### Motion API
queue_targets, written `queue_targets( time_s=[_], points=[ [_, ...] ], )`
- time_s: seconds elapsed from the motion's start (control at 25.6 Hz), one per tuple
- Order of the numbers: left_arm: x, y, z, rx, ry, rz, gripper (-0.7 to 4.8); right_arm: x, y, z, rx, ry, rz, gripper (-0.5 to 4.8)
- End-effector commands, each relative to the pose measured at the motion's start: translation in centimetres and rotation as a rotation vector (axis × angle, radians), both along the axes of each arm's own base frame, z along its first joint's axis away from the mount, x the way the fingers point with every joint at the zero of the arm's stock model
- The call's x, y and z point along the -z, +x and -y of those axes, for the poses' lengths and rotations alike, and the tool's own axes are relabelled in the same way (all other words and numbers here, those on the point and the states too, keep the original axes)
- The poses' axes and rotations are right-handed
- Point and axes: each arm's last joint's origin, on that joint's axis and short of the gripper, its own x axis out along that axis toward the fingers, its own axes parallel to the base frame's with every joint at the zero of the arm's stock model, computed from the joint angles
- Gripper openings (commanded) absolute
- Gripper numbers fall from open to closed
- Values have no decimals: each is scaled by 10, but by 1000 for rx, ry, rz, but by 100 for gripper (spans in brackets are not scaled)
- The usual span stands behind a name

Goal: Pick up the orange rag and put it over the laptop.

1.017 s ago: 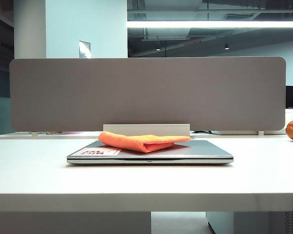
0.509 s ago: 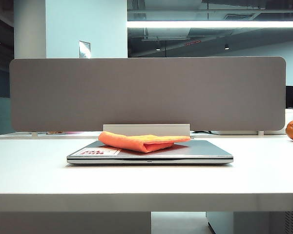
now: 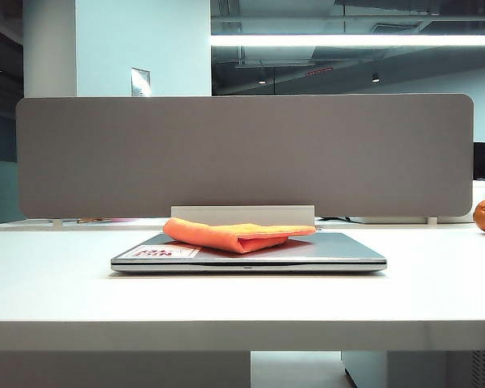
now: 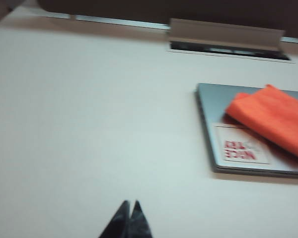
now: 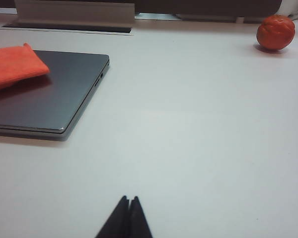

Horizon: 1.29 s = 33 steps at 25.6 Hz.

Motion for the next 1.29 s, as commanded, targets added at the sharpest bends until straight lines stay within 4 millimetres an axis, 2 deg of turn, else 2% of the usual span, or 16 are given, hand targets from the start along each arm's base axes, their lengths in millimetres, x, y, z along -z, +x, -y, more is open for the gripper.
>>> queue_targets(
  time_s=[0.04, 0.27, 0.43, 0.67, 0.78, 1.02, 1.29],
  points=[
    [11, 4, -6, -97, 21, -27, -5, 0, 0, 0, 5, 2, 6, -5],
    [40, 11, -13, -175, 9, -73, -5, 0, 0, 0, 5, 2, 7, -5],
    [61, 14, -15, -144, -28, -8, -5, 0, 0, 0, 5, 2, 7, -5],
    [80, 19, -18, -154, -40, 10, -5, 0, 0, 0, 5, 2, 7, -5],
    [92, 23, -17, -81, -65, 25, -5, 0, 0, 0, 5, 2, 7, -5],
    [108, 25, -18, -91, -73, 56, -5, 0, 0, 0, 5, 2, 7, -5],
    [108, 25, -19, -111, -20, 78, -5, 0, 0, 0, 5, 2, 8, -5]
  ],
)
